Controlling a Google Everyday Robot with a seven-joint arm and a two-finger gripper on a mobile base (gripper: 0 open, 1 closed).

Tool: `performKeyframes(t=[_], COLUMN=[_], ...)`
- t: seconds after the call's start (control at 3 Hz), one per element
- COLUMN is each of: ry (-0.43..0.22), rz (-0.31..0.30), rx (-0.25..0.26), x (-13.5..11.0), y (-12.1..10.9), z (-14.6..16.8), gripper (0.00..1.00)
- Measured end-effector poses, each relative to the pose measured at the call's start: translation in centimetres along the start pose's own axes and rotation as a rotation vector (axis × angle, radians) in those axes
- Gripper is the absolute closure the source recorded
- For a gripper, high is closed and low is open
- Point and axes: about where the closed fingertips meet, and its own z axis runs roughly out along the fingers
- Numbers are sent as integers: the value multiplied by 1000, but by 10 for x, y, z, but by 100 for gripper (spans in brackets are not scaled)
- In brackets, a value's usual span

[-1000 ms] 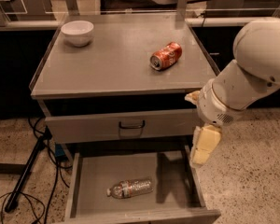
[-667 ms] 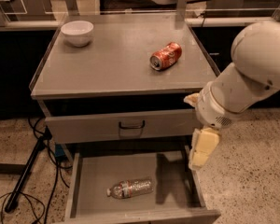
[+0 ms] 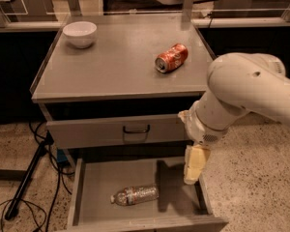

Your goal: Pick water bottle from middle drawer and place on counter

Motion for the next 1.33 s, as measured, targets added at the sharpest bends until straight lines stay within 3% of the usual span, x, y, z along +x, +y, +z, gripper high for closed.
performKeyframes(t=[0.33, 0.67, 1.33], ry=[39, 31, -59], rz=[-19, -16, 0], rx=[-4, -8, -33], x=[0, 0, -12], y=[-5, -4, -3], z=[18, 23, 72], gripper=[0, 0, 0])
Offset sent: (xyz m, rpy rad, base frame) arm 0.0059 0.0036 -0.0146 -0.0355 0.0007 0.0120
